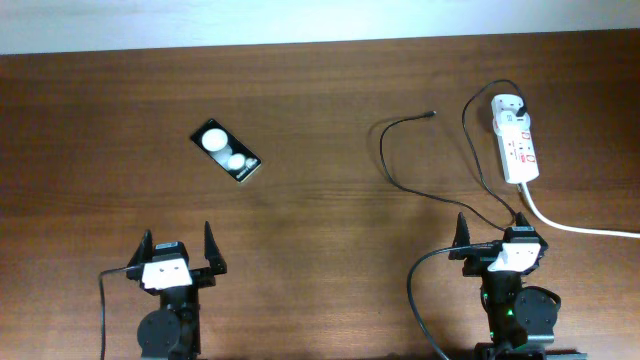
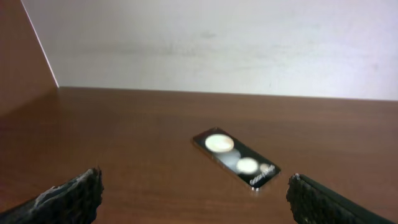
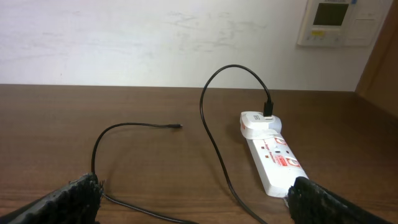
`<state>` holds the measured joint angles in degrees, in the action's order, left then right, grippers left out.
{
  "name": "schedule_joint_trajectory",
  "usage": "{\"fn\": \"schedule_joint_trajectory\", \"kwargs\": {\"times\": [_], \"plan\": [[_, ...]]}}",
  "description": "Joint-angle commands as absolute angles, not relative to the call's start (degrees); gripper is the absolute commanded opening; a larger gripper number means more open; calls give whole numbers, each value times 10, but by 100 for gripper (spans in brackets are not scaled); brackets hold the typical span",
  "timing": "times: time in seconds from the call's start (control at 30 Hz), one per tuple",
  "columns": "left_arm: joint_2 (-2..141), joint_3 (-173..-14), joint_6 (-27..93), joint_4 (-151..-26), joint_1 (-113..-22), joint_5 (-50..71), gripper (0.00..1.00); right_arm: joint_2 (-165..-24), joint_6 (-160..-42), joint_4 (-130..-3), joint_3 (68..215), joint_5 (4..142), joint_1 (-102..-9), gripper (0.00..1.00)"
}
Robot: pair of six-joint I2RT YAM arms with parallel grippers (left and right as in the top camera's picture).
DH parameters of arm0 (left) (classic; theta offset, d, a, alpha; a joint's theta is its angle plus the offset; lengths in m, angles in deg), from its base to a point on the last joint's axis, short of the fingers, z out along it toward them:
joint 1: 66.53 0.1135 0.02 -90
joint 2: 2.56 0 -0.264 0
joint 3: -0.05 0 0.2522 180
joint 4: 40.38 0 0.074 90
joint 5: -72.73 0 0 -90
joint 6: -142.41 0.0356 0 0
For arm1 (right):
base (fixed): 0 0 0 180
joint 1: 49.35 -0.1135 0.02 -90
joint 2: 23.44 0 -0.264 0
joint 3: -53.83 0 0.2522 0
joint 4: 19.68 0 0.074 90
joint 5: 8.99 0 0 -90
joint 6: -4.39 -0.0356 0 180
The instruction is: Plug charger to phone and switch on socket
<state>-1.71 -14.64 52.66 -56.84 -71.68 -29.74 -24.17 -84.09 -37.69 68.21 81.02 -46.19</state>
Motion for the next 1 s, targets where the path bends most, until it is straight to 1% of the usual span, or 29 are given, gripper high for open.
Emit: {"fn": "schedule_joint_trajectory", "kwargs": {"times": [0.0, 0.13, 0.27, 0.4, 0.47, 0.6, 0.73, 0.8, 0.87, 0.93, 0.97], "plan": [[-22, -147, 533, -563, -717, -306, 99, -238, -841, -380, 679, 815, -467, 99], [13, -208, 533, -596, -717, -306, 99, -238, -841, -380, 679, 815, -467, 99], [166, -351, 533, -644, -717, -306, 99, -238, -841, -380, 679, 815, -467, 99], [330, -504, 531, -743, -717, -280, 99, -238, -841, -380, 679, 815, -467, 99], [396, -573, 504, -803, -717, -250, 99, -238, -841, -380, 679, 815, -467, 99], [534, -756, 501, -1016, -717, -178, 99, -238, -841, -380, 679, 815, -467, 99], [587, -782, 501, -1098, -717, -19, 99, -238, -841, -380, 679, 815, -467, 99], [600, -782, 501, -1109, -717, -15, 99, -238, -841, -380, 679, 815, -467, 99], [602, -789, 426, -1138, -718, -38, 99, -238, -841, -380, 679, 815, -467, 99], [609, -819, 327, -1161, -718, -126, 99, -238, -841, -380, 679, 815, -467, 99], [627, -848, 309, -1182, -718, -138, 99, -238, -841, -380, 679, 815, -467, 99]]}}
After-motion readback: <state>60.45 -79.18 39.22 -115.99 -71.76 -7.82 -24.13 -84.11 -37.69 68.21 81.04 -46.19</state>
